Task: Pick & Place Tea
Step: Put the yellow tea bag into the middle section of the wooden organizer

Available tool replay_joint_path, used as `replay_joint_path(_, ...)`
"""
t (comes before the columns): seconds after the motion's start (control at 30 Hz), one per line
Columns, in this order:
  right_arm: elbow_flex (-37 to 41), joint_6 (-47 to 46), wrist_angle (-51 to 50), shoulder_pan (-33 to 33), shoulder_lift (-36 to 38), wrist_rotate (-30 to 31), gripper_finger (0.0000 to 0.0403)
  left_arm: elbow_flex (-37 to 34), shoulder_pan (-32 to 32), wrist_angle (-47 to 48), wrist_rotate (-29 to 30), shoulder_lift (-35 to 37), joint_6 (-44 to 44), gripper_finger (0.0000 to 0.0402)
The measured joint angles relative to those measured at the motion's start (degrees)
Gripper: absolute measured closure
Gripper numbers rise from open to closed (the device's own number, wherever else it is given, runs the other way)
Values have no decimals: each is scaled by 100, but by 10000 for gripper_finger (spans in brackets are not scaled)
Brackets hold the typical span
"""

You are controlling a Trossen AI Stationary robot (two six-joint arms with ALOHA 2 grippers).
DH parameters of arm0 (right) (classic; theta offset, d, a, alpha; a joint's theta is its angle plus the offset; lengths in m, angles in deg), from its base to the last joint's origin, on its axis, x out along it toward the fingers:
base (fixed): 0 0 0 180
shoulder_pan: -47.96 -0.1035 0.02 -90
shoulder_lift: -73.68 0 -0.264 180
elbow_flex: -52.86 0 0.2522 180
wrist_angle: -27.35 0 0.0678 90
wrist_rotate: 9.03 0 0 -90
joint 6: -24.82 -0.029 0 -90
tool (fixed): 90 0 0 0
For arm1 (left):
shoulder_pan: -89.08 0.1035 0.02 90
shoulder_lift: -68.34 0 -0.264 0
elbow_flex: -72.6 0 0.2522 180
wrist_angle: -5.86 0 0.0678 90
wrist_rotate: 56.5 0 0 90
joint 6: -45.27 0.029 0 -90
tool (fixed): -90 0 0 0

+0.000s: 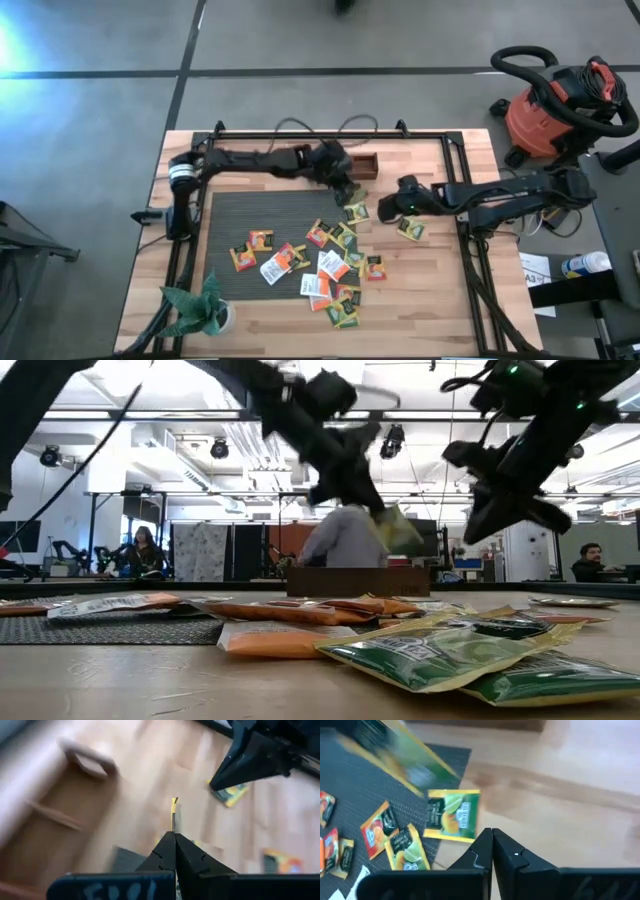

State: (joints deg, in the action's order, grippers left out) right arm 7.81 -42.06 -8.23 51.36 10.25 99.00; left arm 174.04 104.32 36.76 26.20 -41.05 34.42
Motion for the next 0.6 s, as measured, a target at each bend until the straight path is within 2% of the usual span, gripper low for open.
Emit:
replay_joint_path(0.13,0,138,-363,0,435,219,394,718,156,927,766,74,1528,401)
replay_joint_path(0.2,0,136,-448,0,532,320,394,995,304,1300,971,-15,2074,401)
replay_joint_path(0.3,0,133,-447,0,572,338,394,1249,623,1759,1032,-165,2446,401)
replay_joint_path(0.43,0,48,-420,0,441,335,394,1327,972,1836,1030,-246,2739,401)
replay_joint_path(0.6,2,-21,-378,-5,211,269,394,1339,1065,1844,766,-360,3203,401)
